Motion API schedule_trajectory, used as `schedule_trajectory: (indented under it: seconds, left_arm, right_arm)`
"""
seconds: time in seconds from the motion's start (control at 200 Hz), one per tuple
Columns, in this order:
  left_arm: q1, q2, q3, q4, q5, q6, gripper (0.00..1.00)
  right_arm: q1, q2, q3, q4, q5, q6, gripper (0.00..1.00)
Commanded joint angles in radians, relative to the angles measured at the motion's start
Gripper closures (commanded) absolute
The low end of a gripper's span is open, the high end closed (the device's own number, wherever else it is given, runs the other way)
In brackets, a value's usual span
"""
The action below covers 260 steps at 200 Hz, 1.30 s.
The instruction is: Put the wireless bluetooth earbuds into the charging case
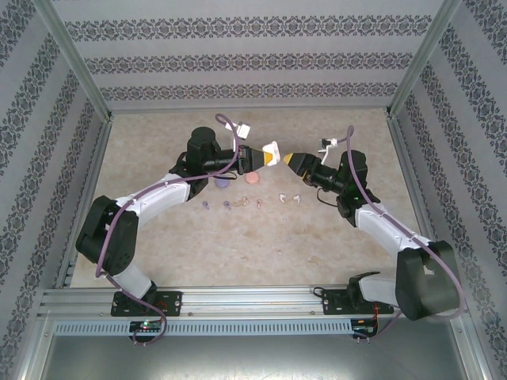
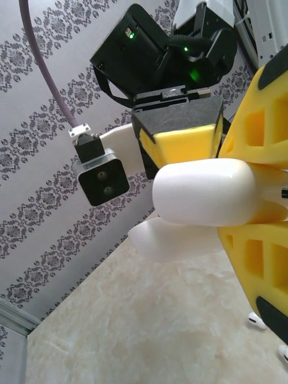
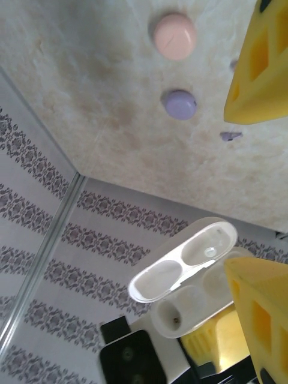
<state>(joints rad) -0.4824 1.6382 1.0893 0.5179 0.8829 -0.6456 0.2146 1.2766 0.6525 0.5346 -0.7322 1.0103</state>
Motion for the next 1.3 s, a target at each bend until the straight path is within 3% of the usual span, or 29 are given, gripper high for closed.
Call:
schedule_trajectory:
  seconds: [0.0, 0.24, 1.294]
  left_arm:
    - [0.001, 0.007, -0.023, 0.129, -0.012, -0.047, 1.0]
    - [0.001, 0.016, -0.064, 0.252, -0.036, -0.115, 1.0]
    - [-0.001, 0.043, -0.08, 0.367, -0.045, -0.184, 1.0]
  right_arm:
    - [0.015, 0.035, 0.013, 0.183, -0.026, 0.118, 0.42]
    - [0.034, 0.098, 0.03, 0.315, -0.021, 0.204, 0.48]
    - [0.058, 0.168, 0.055, 0.379, -0.01, 0.242, 0.79]
